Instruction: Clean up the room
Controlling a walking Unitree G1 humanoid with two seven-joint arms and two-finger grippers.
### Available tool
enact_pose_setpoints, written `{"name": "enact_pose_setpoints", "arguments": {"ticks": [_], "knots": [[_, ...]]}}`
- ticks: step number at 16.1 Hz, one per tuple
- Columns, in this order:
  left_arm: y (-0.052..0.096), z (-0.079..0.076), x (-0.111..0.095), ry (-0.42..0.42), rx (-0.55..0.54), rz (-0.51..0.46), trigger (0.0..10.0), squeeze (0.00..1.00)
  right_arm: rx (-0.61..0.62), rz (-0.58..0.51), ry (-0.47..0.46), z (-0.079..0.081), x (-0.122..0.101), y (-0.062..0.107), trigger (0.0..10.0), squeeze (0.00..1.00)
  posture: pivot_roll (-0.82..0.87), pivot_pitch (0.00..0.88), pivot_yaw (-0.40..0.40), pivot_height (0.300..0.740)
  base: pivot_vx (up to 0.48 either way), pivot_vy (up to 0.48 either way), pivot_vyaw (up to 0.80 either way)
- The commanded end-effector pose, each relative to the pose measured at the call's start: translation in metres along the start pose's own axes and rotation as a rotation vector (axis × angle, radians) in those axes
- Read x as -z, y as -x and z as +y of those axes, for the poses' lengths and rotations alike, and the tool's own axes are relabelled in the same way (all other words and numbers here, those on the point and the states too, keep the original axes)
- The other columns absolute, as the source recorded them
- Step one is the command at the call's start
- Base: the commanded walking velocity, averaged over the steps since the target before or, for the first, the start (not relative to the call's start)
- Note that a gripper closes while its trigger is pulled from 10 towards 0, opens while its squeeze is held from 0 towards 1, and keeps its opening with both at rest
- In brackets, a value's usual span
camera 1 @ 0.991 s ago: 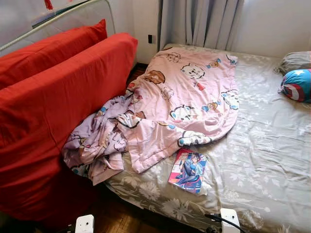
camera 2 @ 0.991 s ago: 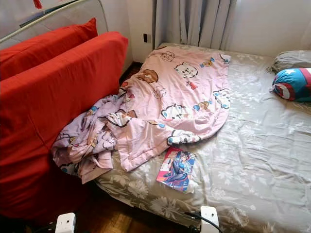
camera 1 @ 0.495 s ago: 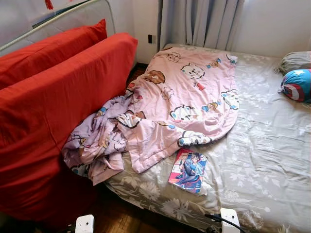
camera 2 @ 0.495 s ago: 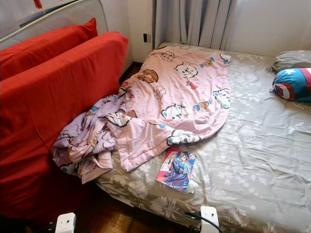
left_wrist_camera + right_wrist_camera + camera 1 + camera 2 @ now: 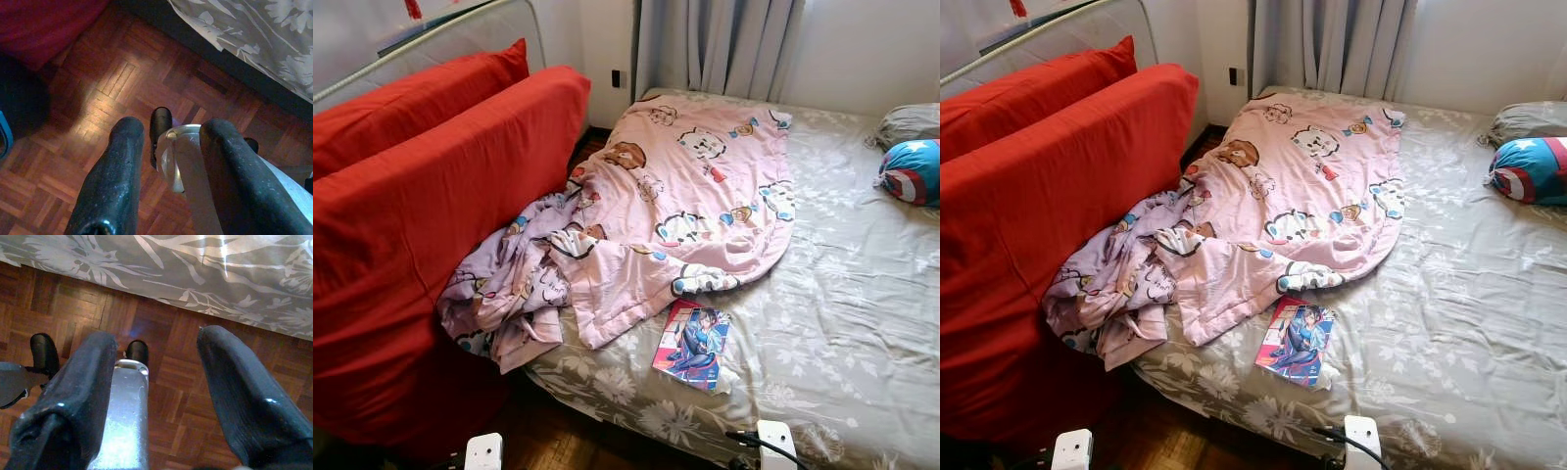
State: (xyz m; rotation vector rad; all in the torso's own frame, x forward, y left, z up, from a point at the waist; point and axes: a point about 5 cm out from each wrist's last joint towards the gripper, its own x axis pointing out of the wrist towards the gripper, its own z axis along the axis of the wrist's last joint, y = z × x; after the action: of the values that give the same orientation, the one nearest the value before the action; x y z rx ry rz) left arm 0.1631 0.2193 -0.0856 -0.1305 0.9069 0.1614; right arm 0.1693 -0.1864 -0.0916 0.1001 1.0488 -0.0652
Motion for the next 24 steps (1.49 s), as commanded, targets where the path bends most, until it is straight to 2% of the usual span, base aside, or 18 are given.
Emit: {"name": "enact_pose_setpoints", "arguments": {"ticks": [1, 18, 22, 24], "knots": [[-0.007, -0.013, -0.032, -0.02, 0.092, -0.085, 10.0, 0.0, 0.012, -0.083, -0.138, -0.019, 0.001, 0.004, 10.0, 0.0, 0.0, 0.015, -0.004, 0.74, 0.0, 0.0, 0.0], [-0.008, -0.014, -0.039, -0.036, 0.102, -0.111, 10.0, 0.0, 0.004, -0.096, -0.153, -0.019, 0.002, 0.005, 10.0, 0.0, 0.0, 0.01, -0.006, 0.74, 0.0, 0.0, 0.0], [-0.007, -0.015, -0.039, -0.044, 0.113, -0.122, 10.0, 0.0, -0.051, -0.2, -0.089, -0.017, -0.01, 0.006, 10.0, 0.0, -0.01, 0.02, -0.012, 0.74, 0.0, 0.0, 0.0], [-0.007, -0.016, -0.04, -0.048, 0.115, -0.137, 10.0, 0.0, -0.056, -0.218, -0.084, -0.017, -0.011, 0.007, 10.0, 0.0, -0.01, 0.021, -0.015, 0.74, 0.0, 0.0, 0.0]]}}
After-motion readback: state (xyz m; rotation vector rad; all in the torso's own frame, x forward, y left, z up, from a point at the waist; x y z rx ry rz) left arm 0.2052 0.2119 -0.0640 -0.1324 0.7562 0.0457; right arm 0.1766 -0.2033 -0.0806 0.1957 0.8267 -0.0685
